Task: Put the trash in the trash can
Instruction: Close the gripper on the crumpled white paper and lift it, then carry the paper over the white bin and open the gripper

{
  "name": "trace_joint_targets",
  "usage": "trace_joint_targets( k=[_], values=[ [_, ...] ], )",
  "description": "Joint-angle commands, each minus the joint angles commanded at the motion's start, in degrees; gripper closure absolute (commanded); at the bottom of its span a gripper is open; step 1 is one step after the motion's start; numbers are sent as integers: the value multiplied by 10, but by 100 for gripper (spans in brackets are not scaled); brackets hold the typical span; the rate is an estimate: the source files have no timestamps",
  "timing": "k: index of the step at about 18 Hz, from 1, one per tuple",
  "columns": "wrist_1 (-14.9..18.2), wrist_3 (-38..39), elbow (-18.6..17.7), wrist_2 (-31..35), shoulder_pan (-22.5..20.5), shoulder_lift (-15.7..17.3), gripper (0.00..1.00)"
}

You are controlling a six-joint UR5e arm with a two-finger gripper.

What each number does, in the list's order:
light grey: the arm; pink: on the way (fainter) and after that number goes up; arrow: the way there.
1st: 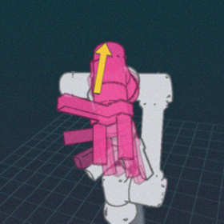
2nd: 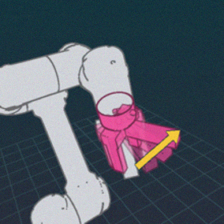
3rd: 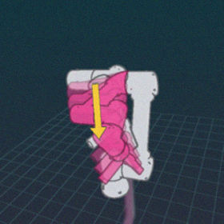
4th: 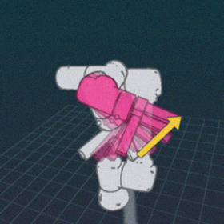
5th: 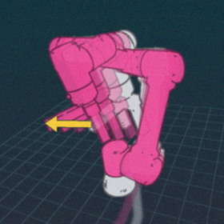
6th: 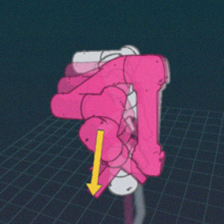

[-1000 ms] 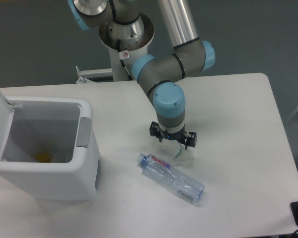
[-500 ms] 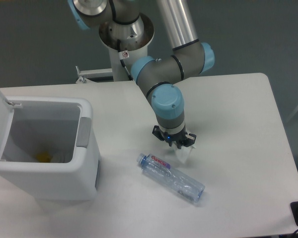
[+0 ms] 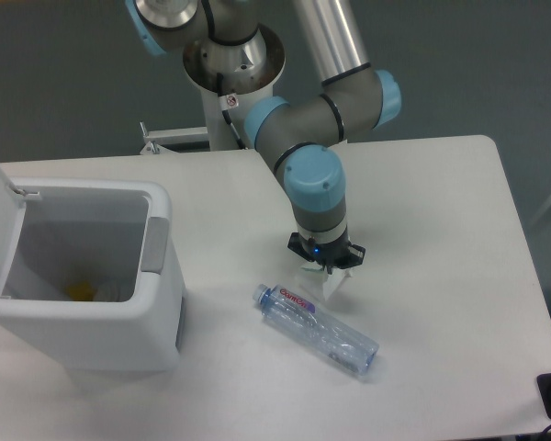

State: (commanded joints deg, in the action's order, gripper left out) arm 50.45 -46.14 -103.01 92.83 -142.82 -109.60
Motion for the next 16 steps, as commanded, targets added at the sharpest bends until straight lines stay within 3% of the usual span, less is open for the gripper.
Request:
trace_joint_targets(
  k=[10,16],
  values=[
    [2,26,47,-212,-65,47,100],
    [2,156,139,-290,-55,55,100]
  ],
)
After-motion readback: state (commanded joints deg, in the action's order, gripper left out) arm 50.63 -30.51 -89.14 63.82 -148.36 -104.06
